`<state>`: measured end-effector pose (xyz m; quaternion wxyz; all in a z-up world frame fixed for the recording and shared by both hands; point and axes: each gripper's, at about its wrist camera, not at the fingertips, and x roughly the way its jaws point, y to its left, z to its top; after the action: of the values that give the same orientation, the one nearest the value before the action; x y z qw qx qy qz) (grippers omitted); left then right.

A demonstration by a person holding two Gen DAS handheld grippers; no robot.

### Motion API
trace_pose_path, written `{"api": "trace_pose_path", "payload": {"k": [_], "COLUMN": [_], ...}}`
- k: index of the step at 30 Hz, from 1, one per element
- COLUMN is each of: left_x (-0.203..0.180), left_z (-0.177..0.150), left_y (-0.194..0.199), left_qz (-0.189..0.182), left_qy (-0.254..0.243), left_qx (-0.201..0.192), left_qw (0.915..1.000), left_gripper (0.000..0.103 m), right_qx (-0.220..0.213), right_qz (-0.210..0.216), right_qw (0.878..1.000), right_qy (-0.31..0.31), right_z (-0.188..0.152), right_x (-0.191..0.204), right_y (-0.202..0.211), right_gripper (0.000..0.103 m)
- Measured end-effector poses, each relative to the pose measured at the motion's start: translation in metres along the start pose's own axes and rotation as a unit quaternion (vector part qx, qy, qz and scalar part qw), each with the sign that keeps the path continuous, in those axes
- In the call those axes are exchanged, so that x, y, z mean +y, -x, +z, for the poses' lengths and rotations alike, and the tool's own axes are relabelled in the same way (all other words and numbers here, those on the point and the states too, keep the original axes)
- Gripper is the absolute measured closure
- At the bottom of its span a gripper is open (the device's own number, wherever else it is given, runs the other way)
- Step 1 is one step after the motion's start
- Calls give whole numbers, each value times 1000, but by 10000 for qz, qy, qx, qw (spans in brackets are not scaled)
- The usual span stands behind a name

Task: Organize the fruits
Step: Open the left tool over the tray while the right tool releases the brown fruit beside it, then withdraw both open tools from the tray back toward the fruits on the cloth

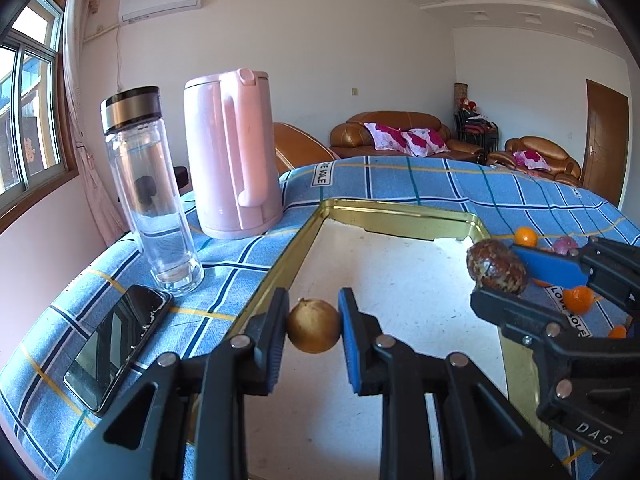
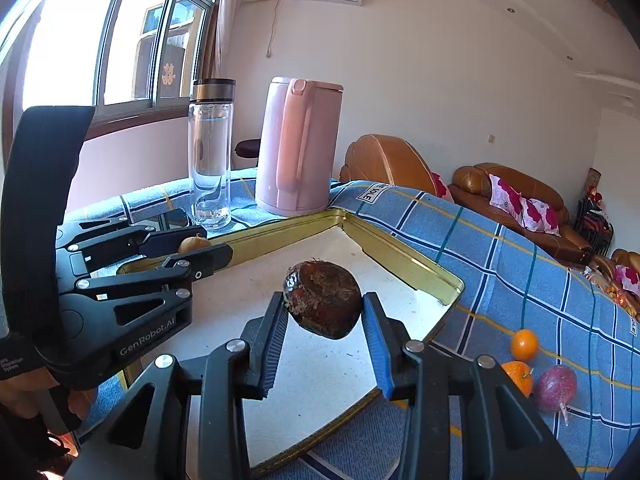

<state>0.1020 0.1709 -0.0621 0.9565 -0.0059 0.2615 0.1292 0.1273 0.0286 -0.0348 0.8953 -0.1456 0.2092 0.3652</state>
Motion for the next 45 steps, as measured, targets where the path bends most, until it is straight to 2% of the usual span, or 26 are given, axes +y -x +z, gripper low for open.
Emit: {"api": "trace_pose_path", "payload": {"k": [16, 24, 39, 41, 42, 43, 45], "left_x": [4, 3, 2, 1, 1, 1, 1], "left_z": [-1, -3, -3, -3, -3, -3, -3], "left_y": [-21, -33, -32, -30, -29, -27, -24], "left_qz": [-170, -216, -92, -55, -37, -16, 22], "left_qy": [59, 38, -41, -67, -74, -82, -72], "left_qx": [550, 843, 794, 764, 740, 706, 621], "left_qw": [9983, 9962, 9968, 9970, 9972, 9975, 9980], "left_gripper": [76, 76, 76, 71, 68, 62, 51], "right_qx": [381, 808, 1143, 1115, 1101, 1103, 1086], "right_qz": [59, 120, 118, 99, 108, 90, 42], "right_qw": [9993, 9966, 9930, 9933, 9934, 9934, 9937], "right_qy": [11, 68, 273, 283, 292, 298, 291], "right_z": [-7, -9, -11, -11, -11, -11, -11], "right_x": [9, 11, 21, 21, 21, 22, 21], "right_y": [-25, -40, -52, -51, -50, -50, -50], "right_gripper": [63, 63, 62, 61, 58, 50, 42]}}
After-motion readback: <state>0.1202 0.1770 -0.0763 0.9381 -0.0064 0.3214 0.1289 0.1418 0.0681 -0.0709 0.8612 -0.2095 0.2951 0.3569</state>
